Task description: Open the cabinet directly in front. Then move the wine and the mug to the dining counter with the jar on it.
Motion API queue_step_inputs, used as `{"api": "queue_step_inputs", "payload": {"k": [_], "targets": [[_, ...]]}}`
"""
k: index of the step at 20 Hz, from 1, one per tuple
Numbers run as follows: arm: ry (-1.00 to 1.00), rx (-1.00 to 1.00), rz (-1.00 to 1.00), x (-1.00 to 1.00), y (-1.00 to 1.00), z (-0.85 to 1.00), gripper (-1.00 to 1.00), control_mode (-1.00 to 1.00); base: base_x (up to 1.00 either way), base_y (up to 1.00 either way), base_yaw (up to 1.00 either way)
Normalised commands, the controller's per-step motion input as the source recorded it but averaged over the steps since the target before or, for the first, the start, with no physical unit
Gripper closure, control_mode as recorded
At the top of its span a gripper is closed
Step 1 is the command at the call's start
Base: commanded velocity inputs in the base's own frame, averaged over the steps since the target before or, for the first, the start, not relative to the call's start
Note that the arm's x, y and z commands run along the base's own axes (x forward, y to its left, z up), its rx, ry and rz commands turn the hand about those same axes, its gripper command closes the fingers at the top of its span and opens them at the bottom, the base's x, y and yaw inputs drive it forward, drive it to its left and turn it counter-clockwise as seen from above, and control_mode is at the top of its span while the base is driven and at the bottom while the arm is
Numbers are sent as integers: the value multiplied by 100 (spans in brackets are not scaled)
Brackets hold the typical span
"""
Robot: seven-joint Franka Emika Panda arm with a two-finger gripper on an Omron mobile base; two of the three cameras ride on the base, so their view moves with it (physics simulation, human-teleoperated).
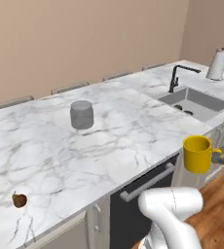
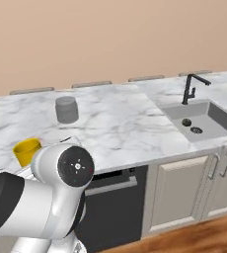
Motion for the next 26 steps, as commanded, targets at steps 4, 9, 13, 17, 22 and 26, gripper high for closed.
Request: {"api": "queue_step_inputs", "payload": {"k": [4, 9, 13, 17, 22, 26], "targets": [[0, 0, 0, 0, 0, 0, 100, 100, 51, -26, 31], [0, 0, 0, 0, 0, 0, 100, 100, 46, -33, 31], [0, 0, 0, 0, 0, 0, 100, 100, 44, -33, 31], [0, 0, 0, 0, 0, 0, 100, 100, 43, -29, 30], [0, 0, 0, 0, 0, 0, 100, 100, 43, -23, 30], [0, 0, 0, 0, 0, 0, 100, 100, 43, -17, 29]]}}
